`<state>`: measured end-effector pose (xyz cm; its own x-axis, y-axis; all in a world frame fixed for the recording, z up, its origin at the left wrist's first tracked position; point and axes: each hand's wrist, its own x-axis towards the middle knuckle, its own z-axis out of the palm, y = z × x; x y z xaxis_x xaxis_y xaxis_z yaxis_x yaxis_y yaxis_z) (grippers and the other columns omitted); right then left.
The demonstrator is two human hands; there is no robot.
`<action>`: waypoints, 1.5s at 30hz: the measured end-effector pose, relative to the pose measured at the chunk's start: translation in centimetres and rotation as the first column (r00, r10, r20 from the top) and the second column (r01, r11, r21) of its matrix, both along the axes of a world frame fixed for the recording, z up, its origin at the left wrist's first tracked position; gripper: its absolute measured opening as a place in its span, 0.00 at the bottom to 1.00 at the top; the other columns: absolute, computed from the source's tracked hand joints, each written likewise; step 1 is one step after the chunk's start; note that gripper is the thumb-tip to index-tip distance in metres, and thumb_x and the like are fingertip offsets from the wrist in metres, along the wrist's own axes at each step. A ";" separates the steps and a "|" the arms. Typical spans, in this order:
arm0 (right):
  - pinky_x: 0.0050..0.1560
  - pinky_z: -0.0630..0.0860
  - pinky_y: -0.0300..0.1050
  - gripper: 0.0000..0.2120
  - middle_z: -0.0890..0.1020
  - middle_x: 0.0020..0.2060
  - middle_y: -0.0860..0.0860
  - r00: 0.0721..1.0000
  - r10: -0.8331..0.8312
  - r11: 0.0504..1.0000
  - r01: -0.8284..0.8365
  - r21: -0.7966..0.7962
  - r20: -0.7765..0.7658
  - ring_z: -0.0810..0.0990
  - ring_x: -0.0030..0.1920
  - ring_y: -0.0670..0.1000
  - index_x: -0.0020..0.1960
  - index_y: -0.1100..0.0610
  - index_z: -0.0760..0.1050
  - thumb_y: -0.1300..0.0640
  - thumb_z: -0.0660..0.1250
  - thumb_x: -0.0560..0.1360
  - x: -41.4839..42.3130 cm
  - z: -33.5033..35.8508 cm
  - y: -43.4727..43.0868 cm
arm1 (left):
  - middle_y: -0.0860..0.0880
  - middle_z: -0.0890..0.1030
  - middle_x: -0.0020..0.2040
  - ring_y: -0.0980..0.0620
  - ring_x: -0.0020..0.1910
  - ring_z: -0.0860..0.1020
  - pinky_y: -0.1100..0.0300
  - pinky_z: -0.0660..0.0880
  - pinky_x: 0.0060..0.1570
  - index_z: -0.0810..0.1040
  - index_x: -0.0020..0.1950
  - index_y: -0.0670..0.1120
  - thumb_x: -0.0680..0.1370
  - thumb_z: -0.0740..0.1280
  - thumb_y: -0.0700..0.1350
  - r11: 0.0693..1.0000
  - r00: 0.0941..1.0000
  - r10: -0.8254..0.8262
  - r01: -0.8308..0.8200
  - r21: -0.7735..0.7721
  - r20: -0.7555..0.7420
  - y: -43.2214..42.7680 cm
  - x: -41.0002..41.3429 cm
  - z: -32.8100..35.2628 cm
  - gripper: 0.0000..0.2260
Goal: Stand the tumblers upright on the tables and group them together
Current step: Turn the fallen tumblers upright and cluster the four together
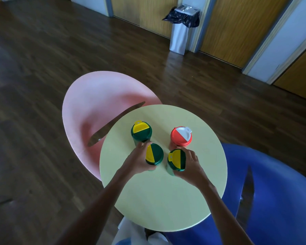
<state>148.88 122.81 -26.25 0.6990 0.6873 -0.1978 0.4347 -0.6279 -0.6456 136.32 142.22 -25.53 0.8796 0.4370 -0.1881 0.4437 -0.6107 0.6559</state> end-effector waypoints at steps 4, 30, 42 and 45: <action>0.48 0.74 0.44 0.44 0.64 0.58 0.48 0.990 -0.123 0.992 0.125 -0.018 0.071 0.64 0.60 0.49 0.67 0.49 0.60 0.41 0.77 0.58 -0.8 -0.4 0.3 | 0.50 0.63 0.70 0.51 0.64 0.69 0.63 0.67 0.55 0.60 0.71 0.51 0.64 0.77 0.52 1.000 0.999 -0.015 0.015 -0.015 0.038 0.2 -0.6 -0.1 0.41; 0.60 0.69 0.48 0.45 0.67 0.63 0.50 0.988 -0.059 0.996 0.068 -0.059 0.143 0.65 0.64 0.53 0.72 0.52 0.57 0.40 0.74 0.62 -1.0 0.5 0.5 | 0.51 0.63 0.68 0.52 0.63 0.69 0.64 0.66 0.54 0.60 0.72 0.53 0.63 0.77 0.52 0.998 0.996 0.049 -0.046 -0.041 0.070 0.0 -1.0 -0.9 0.42; 0.62 0.69 0.46 0.44 0.67 0.64 0.50 0.998 -0.066 0.993 0.068 0.096 -0.014 0.64 0.66 0.53 0.73 0.53 0.55 0.53 0.76 0.63 -1.0 -0.2 -0.3 | 0.52 0.64 0.67 0.52 0.60 0.71 0.61 0.71 0.53 0.59 0.72 0.55 0.63 0.77 0.55 0.997 0.995 0.076 -0.074 -0.023 0.066 -0.3 -1.3 -0.9 0.42; 0.60 0.69 0.45 0.49 0.65 0.64 0.51 0.993 -0.114 0.992 0.113 0.057 0.020 0.64 0.65 0.51 0.73 0.55 0.55 0.45 0.78 0.61 -1.3 -0.4 -0.2 | 0.50 0.66 0.65 0.51 0.58 0.73 0.59 0.73 0.52 0.59 0.72 0.55 0.62 0.76 0.58 0.993 0.993 0.114 -0.115 0.023 0.028 -0.3 -1.3 -0.9 0.44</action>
<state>147.60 122.61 -26.65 0.7769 0.6128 -0.1446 0.3776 -0.6374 -0.6717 134.98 141.88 -26.41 0.8281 0.5391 -0.1536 0.4942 -0.5727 0.6540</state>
